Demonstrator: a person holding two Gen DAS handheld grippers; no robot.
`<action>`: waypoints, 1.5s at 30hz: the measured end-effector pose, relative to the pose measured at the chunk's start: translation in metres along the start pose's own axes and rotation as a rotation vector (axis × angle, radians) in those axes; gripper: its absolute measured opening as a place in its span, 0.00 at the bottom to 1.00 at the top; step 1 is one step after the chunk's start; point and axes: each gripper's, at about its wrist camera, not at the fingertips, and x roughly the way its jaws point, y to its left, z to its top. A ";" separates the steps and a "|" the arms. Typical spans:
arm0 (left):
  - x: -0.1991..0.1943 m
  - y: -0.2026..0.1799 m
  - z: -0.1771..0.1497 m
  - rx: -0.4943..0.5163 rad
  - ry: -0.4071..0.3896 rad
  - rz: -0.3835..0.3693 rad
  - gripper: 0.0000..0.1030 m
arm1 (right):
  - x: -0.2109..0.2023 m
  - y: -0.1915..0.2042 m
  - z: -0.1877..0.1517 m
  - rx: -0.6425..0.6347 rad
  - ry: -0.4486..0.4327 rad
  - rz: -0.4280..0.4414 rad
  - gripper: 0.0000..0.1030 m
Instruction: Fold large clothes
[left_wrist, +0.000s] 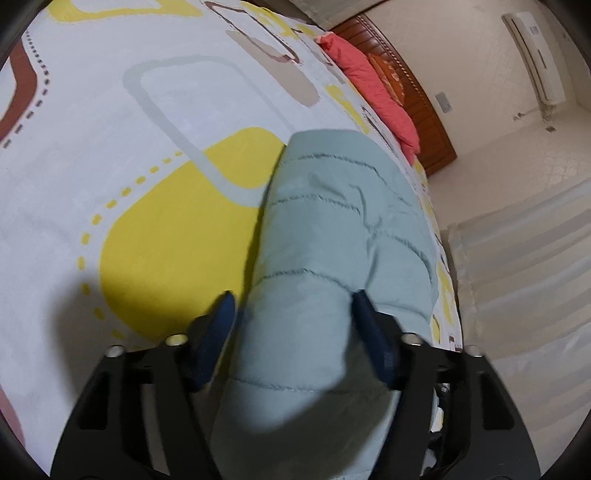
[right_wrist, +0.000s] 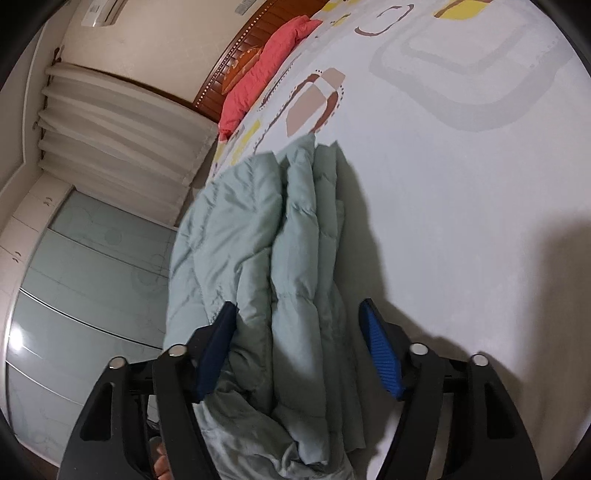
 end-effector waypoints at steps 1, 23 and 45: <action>0.001 0.000 -0.001 -0.001 0.001 -0.003 0.53 | 0.002 0.000 -0.002 0.005 0.011 0.012 0.46; -0.024 0.000 -0.031 0.071 -0.020 0.015 0.53 | -0.010 -0.001 -0.024 0.041 0.011 0.021 0.54; -0.082 -0.021 -0.082 0.362 -0.082 0.245 0.73 | -0.064 0.041 -0.083 -0.166 -0.013 -0.155 0.59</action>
